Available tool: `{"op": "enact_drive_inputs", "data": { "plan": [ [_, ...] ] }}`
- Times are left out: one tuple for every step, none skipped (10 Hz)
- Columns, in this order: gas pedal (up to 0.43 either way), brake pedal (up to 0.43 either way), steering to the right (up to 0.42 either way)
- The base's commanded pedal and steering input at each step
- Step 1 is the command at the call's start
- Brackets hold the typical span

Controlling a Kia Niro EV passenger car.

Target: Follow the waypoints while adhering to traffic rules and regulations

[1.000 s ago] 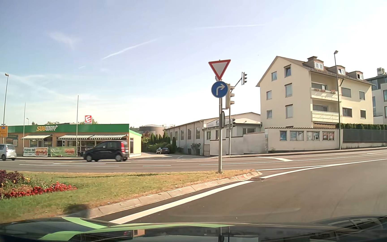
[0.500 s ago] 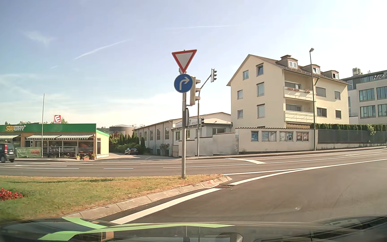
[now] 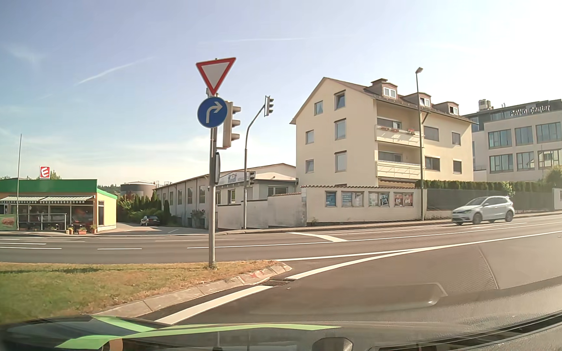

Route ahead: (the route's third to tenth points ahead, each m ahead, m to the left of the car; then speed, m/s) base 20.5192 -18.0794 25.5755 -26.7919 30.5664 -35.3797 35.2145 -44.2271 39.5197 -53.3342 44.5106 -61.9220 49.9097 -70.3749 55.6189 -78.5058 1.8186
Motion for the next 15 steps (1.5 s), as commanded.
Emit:
{"op": "enact_drive_inputs", "data": {
  "plan": [
    [0.248, 0.073, 0.433],
    [0.248, 0.043, 0.434],
    [0.24, 0.0, 0.429],
    [0.228, 0.0, 0.42],
    [0.228, 0.0, 0.419],
    [0.228, 0.0, 0.427],
    [0.209, 0.0, 0.432],
    [0.197, 0.0, 0.433],
    [0.197, 0.0, 0.424],
    [0.197, 0.0, 0.414],
    [0.197, 0.0, 0.408],
    [0.197, 0.0, 0.4],
    [0.197, 0.0, 0.4],
    [0.197, 0.0, 0.403],
    [0.197, 0.0, 0.406]
  ]
}}
